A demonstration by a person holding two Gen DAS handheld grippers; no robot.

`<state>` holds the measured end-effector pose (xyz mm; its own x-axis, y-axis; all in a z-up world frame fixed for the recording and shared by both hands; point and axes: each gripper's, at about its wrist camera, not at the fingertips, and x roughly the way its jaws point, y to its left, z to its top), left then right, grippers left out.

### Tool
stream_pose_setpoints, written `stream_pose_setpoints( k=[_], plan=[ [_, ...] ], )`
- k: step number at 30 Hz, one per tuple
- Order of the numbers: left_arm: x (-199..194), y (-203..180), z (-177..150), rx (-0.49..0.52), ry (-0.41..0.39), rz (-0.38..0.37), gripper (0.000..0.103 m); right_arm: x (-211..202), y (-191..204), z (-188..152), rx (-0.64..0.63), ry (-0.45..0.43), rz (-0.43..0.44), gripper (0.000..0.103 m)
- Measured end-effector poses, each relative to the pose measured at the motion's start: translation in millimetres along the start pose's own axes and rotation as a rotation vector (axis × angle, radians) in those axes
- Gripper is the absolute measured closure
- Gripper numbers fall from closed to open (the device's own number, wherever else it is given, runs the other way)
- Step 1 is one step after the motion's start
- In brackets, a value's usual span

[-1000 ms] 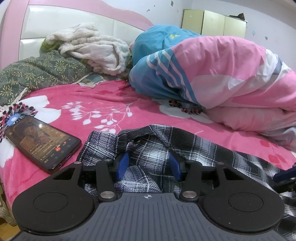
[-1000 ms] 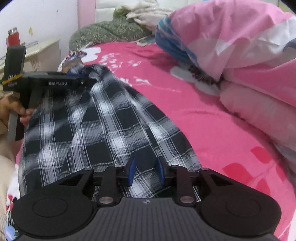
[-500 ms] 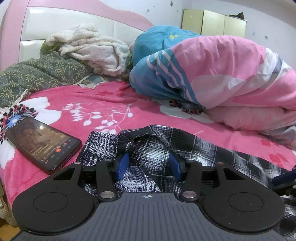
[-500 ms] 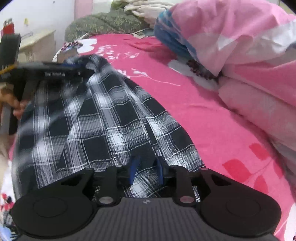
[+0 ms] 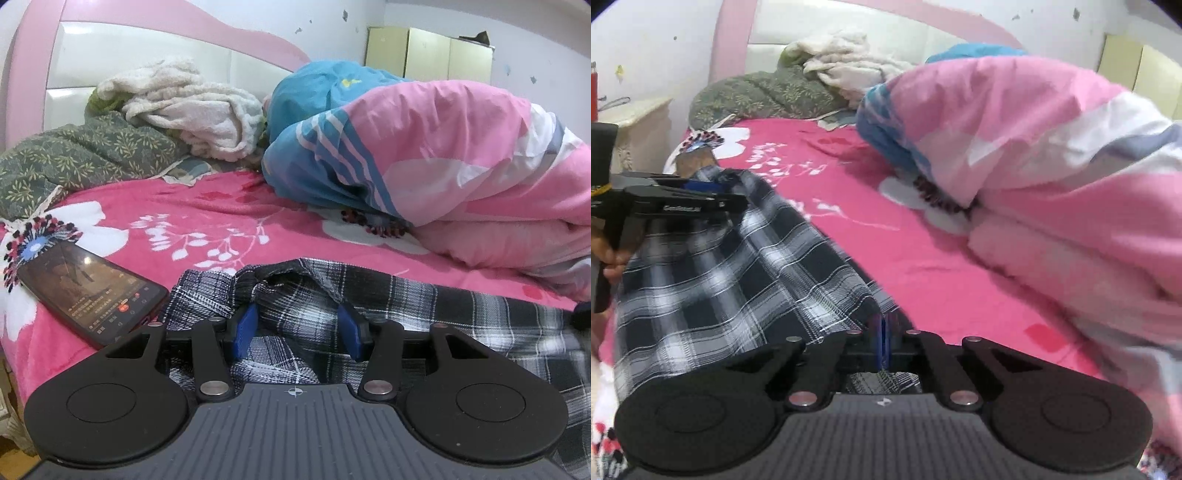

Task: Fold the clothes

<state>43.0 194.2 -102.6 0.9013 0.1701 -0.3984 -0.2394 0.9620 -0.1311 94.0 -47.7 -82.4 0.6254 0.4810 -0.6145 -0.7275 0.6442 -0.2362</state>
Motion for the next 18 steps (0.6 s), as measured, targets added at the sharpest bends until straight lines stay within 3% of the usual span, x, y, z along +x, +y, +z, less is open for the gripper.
stream_pose_setpoints(
  k=[5,18],
  plan=[
    [1,-3,2,0.011,0.000,0.008,0.054,11,-4,4,-0.022,-0.002,-0.055,0.103],
    [7,-10,0,0.069,0.006,0.023,0.053,56,4,-21,-0.061,0.092,-0.085,0.103]
  ],
)
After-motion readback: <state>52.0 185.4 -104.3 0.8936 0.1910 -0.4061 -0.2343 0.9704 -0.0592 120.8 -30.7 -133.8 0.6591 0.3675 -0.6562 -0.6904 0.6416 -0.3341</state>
